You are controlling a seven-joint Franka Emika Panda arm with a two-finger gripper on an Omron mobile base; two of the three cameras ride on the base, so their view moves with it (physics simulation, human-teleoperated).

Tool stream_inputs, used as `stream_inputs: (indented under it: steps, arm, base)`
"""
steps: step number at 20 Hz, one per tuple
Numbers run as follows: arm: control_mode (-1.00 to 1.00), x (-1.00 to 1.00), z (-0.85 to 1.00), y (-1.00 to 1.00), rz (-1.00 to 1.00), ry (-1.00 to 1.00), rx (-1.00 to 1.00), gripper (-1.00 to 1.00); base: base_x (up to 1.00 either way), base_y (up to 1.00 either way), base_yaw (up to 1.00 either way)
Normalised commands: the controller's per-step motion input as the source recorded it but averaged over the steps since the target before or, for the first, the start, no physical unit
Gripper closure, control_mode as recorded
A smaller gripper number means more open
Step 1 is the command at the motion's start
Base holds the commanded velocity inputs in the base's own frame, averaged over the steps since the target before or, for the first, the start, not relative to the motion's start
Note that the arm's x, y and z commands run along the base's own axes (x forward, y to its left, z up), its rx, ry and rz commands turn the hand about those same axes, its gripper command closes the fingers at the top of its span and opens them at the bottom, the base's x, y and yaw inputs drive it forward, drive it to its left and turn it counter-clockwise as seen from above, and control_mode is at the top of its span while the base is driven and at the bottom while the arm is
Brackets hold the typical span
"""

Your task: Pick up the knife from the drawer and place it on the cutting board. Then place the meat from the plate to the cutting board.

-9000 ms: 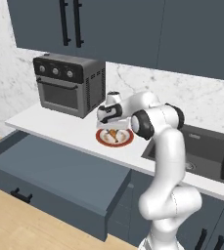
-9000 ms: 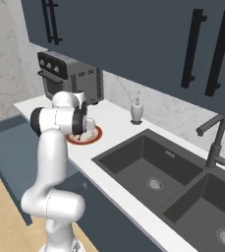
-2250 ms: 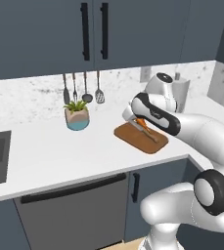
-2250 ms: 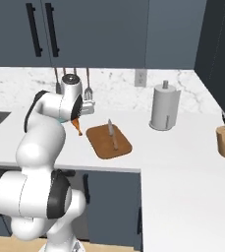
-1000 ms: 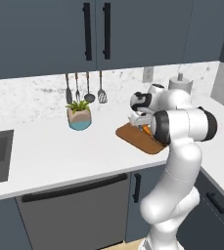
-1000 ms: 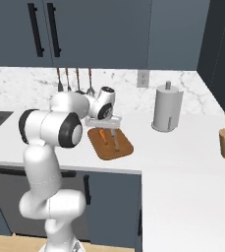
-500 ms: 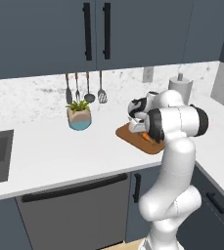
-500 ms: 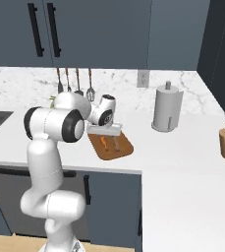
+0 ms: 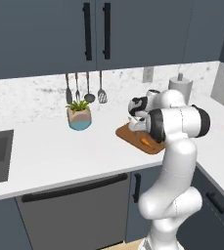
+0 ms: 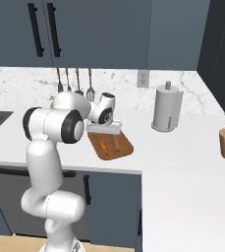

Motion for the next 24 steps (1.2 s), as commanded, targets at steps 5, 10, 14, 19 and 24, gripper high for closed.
stream_inputs:
  steps: [5, 10, 14, 19, 24]
  arm:
    - [-1.0, -0.96, 0.66, 0.4, 0.13, -0.19, -0.01, -1.0]
    - [-1.0, -1.0, 0.54, 0.91, 0.13, -0.1, -0.14, -1.0]
    - [-1.0, -1.0, 0.37, 0.76, 0.15, -0.17, -0.2, -1.0]
    - [-1.0, -1.0, 0.37, 0.4, 0.11, -0.21, -0.19, -1.0]
    - [-1.0, -0.92, 0.12, 0.27, 0.07, -0.09, -0.1, -1.0]
  base:
    - [0.0, 0.0, 0.0]
    - [0.0, 0.0, 0.0]
    - [0.0, 0.0, 0.0]
    - [0.0, 0.0, 0.0]
    - [0.0, 0.0, 0.0]
